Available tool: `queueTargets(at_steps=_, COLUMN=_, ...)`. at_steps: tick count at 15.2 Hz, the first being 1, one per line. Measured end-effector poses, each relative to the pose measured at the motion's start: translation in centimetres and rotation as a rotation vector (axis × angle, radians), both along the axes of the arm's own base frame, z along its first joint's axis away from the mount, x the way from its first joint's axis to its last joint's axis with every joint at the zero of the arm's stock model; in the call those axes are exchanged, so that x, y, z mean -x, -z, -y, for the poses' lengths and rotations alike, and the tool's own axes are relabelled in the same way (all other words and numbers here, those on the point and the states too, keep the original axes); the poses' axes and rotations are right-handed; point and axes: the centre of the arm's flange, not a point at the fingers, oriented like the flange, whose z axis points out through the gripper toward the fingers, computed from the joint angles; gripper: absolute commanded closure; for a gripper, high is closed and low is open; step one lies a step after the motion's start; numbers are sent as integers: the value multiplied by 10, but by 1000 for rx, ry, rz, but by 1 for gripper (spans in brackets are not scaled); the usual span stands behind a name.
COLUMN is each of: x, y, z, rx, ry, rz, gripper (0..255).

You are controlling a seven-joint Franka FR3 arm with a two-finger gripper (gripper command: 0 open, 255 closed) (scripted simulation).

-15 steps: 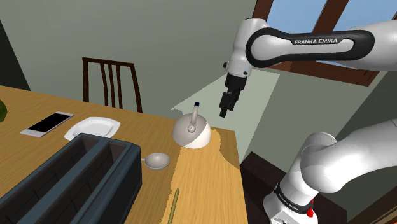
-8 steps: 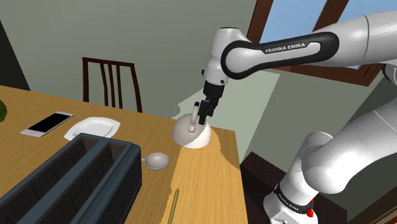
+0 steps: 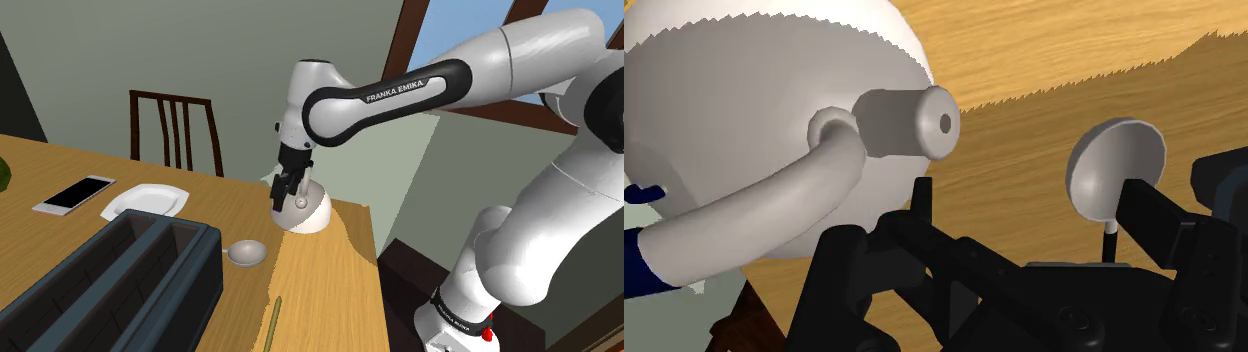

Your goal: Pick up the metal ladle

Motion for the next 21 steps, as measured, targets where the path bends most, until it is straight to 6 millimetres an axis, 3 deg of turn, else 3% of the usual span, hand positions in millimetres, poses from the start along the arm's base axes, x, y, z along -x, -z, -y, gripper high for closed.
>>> queueTargets(at_steps=15, x=-73, y=68, z=-162, rx=-25, ry=-202, rz=61, gripper=0)
queueTargets(at_steps=17, x=-76, y=77, z=-175, rx=-26, ry=-215, rz=65, gripper=0)
queueTargets(at_steps=21, x=-79, y=96, z=-179, rx=-27, ry=-220, rz=66, gripper=0)
